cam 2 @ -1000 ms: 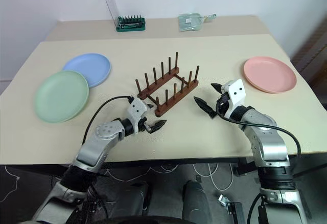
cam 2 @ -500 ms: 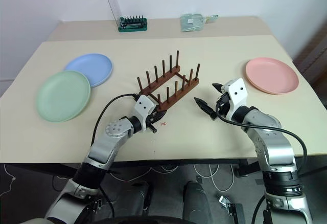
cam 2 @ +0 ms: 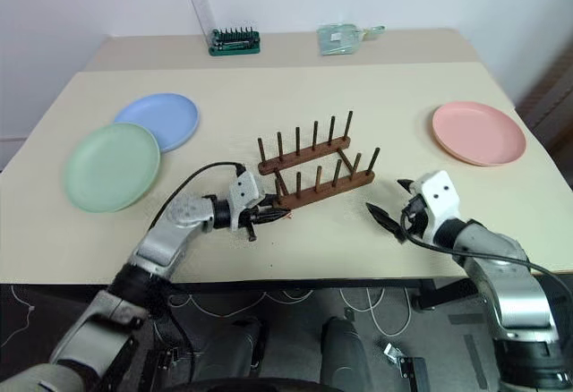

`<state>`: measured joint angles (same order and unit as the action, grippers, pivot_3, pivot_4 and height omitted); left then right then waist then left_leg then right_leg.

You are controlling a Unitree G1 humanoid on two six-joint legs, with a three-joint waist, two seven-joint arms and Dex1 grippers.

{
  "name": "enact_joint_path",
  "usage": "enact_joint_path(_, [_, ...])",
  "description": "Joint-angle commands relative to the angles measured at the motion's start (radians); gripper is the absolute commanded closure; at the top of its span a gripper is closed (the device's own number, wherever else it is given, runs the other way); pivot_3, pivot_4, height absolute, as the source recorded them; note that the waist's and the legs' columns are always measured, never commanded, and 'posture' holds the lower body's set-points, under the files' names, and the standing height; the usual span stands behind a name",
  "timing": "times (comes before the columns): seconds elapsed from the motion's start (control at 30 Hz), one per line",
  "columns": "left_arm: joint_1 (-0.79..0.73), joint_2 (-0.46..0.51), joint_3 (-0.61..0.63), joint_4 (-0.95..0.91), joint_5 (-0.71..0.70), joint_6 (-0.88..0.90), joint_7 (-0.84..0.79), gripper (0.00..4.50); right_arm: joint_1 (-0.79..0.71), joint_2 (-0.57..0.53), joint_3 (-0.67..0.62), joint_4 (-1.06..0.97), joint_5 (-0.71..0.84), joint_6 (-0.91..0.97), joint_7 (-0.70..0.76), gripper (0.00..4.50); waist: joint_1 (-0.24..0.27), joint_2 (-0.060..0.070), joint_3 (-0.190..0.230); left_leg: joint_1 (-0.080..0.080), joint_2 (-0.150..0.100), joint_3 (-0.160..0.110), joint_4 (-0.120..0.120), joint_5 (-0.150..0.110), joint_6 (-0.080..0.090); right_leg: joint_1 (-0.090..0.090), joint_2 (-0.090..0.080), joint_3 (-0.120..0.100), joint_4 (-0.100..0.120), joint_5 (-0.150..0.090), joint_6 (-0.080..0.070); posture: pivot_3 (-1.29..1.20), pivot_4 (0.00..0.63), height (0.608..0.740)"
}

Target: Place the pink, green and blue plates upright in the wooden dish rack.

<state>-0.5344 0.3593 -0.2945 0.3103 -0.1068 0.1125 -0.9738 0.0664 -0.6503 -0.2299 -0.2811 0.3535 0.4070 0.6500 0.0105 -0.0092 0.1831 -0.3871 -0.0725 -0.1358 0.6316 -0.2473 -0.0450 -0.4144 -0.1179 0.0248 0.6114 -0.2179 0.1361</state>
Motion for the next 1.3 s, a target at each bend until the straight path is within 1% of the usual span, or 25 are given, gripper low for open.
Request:
enact_joint_path(0.03, [-0.057,-0.013,0.002,0.105,-0.002,-0.101,-0.072,3.73,0.022,0.011,-0.031,-0.064,-0.006,-0.027,-0.025,0.00,-0.003,0.000,0.000,0.000,0.000,0.000,0.000,0.000,0.000,0.000,0.000,0.000,0.000,0.000,0.000,0.00,0.150,0.740])
enact_joint_path(0.07, [-0.072,-0.016,0.002,0.140,0.004,-0.117,-0.080,3.73,0.026,0.014,-0.031,-0.065,-0.007,-0.030,-0.029,0.00,-0.004,0.000,0.000,0.000,0.000,0.000,0.000,0.000,0.000,0.000,0.000,0.000,0.000,0.000,0.000,0.00,0.150,0.740])
enact_joint_path(0.13, [-0.095,-0.013,0.007,0.208,0.016,-0.142,-0.092,2.68,0.038,0.024,-0.029,-0.069,-0.009,-0.040,-0.038,0.00,-0.004,0.000,0.000,0.000,0.000,0.000,0.000,0.000,0.000,0.000,0.000,0.000,0.000,0.000,0.000,0.00,0.150,0.740])
enact_joint_path(0.2, [-0.097,-0.003,0.015,0.229,0.013,-0.147,-0.107,1.83,0.051,0.032,-0.025,-0.074,-0.014,-0.050,-0.042,0.00,-0.005,0.000,0.000,0.000,0.000,0.000,0.000,0.000,0.000,0.000,0.000,0.000,0.000,0.000,0.000,0.00,0.150,0.740])
enact_joint_path(0.3, [-0.053,0.033,0.039,0.187,0.018,-0.119,-0.080,0.35,0.053,0.033,-0.007,-0.072,-0.024,-0.066,-0.030,0.00,-0.013,0.000,0.000,0.000,0.000,0.000,0.000,0.000,0.000,0.000,0.000,0.000,0.000,0.000,0.000,0.00,0.150,0.740])
enact_joint_path(0.33, [-0.027,0.050,0.048,0.159,0.015,-0.096,-0.077,0.03,0.050,0.033,0.000,-0.069,-0.026,-0.070,-0.025,0.00,-0.018,0.000,0.000,0.001,0.000,0.000,-0.001,0.000,0.000,0.000,0.000,0.000,0.000,0.000,0.000,0.00,0.150,0.740])
enact_joint_path(0.37, [-0.007,0.061,0.054,0.136,0.012,-0.079,-0.077,0.03,0.050,0.034,0.005,-0.069,-0.028,-0.072,-0.022,0.00,-0.024,0.000,0.000,0.001,0.000,-0.001,-0.001,0.000,0.000,0.000,0.000,0.000,0.001,0.000,0.000,0.00,0.150,0.740])
enact_joint_path(0.43, [0.049,0.090,0.070,0.059,0.000,-0.021,-0.069,0.00,0.039,0.031,0.017,-0.055,-0.030,-0.066,-0.016,0.52,-0.030,0.001,-0.001,0.003,0.001,0.000,-0.002,0.000,0.000,0.001,0.000,0.000,0.001,0.000,0.000,0.00,0.150,0.740])
enact_joint_path(0.47, [0.085,0.104,0.085,0.005,-0.018,0.021,-0.064,0.29,0.035,0.030,0.025,-0.049,-0.033,-0.072,-0.010,0.87,-0.031,0.001,-0.001,0.004,0.001,0.000,-0.002,0.000,0.000,0.001,0.001,0.000,0.001,0.000,0.000,0.00,0.150,0.740])
enact_joint_path(0.5, [0.120,0.117,0.096,-0.053,-0.037,0.059,-0.065,0.66,0.029,0.029,0.033,-0.041,-0.034,-0.075,-0.002,1.32,-0.032,0.001,-0.001,0.006,0.002,0.000,-0.003,0.000,0.000,0.002,0.001,0.000,0.001,0.000,0.000,0.00,0.150,0.740])
enact_joint_path(0.53, [0.143,0.126,0.102,-0.093,-0.050,0.086,-0.066,1.11,0.025,0.029,0.037,-0.037,-0.035,-0.078,0.003,1.96,-0.031,0.001,-0.001,0.008,0.002,0.000,-0.004,0.000,0.001,0.004,0.001,0.000,0.001,-0.001,0.000,0.00,0.150,0.740])
enact_joint_path(0.57, [0.170,0.133,0.107,-0.139,-0.063,0.112,-0.065,1.46,0.022,0.029,0.043,-0.034,-0.038,-0.077,0.007,2.34,-0.031,0.001,-0.001,0.010,0.002,0.000,-0.004,-0.001,0.001,0.006,0.001,0.000,0.001,-0.001,0.000,0.00,0.150,0.740])
enact_joint_path(0.67, [0.222,0.144,0.108,-0.240,-0.083,0.172,-0.054,2.87,0.010,0.023,0.059,-0.021,-0.051,-0.069,0.011,3.79,-0.025,0.001,-0.001,0.012,0.002,0.000,-0.004,-0.001,0.002,0.009,0.000,0.000,0.001,-0.005,0.002,0.00,0.150,0.740])
enact_joint_path(0.7, [0.245,0.133,0.094,-0.287,-0.091,0.215,-0.038,3.42,-0.009,0.020,0.072,-0.001,-0.067,-0.070,0.008,4.33,-0.023,0.001,-0.001,0.012,0.002,0.000,-0.004,-0.001,0.002,0.009,0.000,0.000,0.001,-0.005,0.002,0.00,0.150,0.740])
enact_joint_path(0.73, [0.262,0.126,0.086,-0.323,-0.098,0.247,-0.026,3.88,-0.021,0.018,0.082,0.010,-0.078,-0.069,0.005,4.50,-0.022,0.001,-0.001,0.012,0.001,0.000,-0.004,-0.001,0.002,0.009,-0.001,0.000,0.001,-0.005,0.002,0.00,0.150,0.740])
enact_joint_path(0.77, [0.273,0.114,0.072,-0.350,-0.099,0.283,-0.010,4.44,-0.037,0.014,0.096,0.024,-0.100,-0.070,-0.001,4.50,-0.021,0.001,-0.001,0.011,0.001,0.000,-0.003,-0.001,0.002,0.009,-0.001,0.001,0.000,-0.005,0.002,0.00,0.150,0.740])
enact_joint_path(0.87, [0.279,0.081,0.050,-0.382,-0.095,0.319,0.024,4.44,-0.079,0.010,0.133,0.059,-0.149,-0.068,-0.011,4.50,-0.015,0.001,-0.001,0.011,0.000,-0.001,-0.003,-0.001,0.002,0.010,-0.001,0.000,0.000,-0.004,0.002,0.00,0.150,0.740])
enact_joint_path(1.0, [0.238,-0.002,0.029,-0.329,-0.056,0.330,0.122,4.44,-0.160,0.022,0.182,0.126,-0.198,-0.049,-0.028,4.50,-0.013,0.001,-0.001,0.011,0.000,-0.001,-0.002,-0.001,0.002,0.010,-0.001,0.000,0.000,-0.004,0.002,0.00,0.150,0.740])
enact_joint_path(1.17, [0.204,-0.093,0.064,-0.275,-0.043,0.320,0.246,4.44,-0.259,0.050,0.237,0.222,-0.269,-0.061,-0.076,4.50,-0.005,0.001,-0.001,0.011,0.000,0.000,-0.002,-0.001,0.002,0.010,-0.001,0.000,0.000,-0.004,0.002,0.00,0.150,0.740])
enact_joint_path(1.3, [0.179,-0.118,0.086,-0.207,-0.010,0.285,0.341,4.44,-0.328,0.080,0.260,0.291,-0.303,-0.085,-0.102,4.50,-0.004,0.001,-0.001,0.012,0.000,0.000,-0.001,-0.001,0.002,0.010,-0.001,0.000,0.000,-0.004,0.002,0.00,0.150,0.740])
